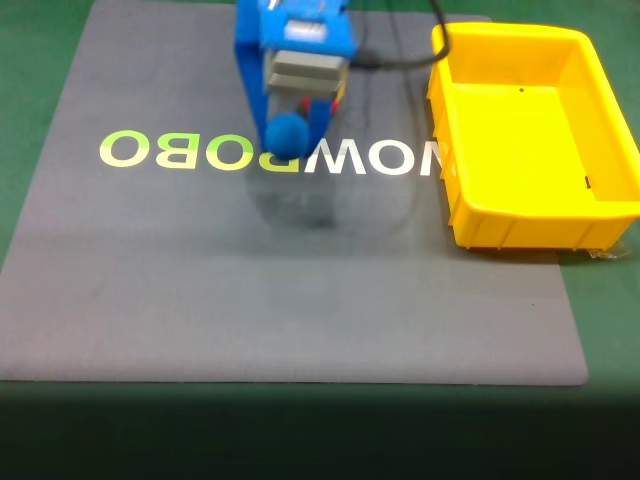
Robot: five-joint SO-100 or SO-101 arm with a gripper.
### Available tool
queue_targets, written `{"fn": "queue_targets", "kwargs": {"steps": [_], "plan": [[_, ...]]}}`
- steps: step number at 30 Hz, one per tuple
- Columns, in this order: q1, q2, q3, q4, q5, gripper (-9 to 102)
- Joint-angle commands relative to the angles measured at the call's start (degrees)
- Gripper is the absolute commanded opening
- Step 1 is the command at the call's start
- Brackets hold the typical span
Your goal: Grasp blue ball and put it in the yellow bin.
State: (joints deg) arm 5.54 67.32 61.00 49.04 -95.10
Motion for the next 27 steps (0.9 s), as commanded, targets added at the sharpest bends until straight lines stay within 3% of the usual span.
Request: {"fn": "queue_targets", "kwargs": {"steps": [1,17,27], "plan": [[-3.43,9.05,-3.08,-0.88,1.85,0],[-27.77,22.59,12.13,-0.88,5.63,0],[-33.84,22.85,14.41,-0.97,6.86,0]]}}
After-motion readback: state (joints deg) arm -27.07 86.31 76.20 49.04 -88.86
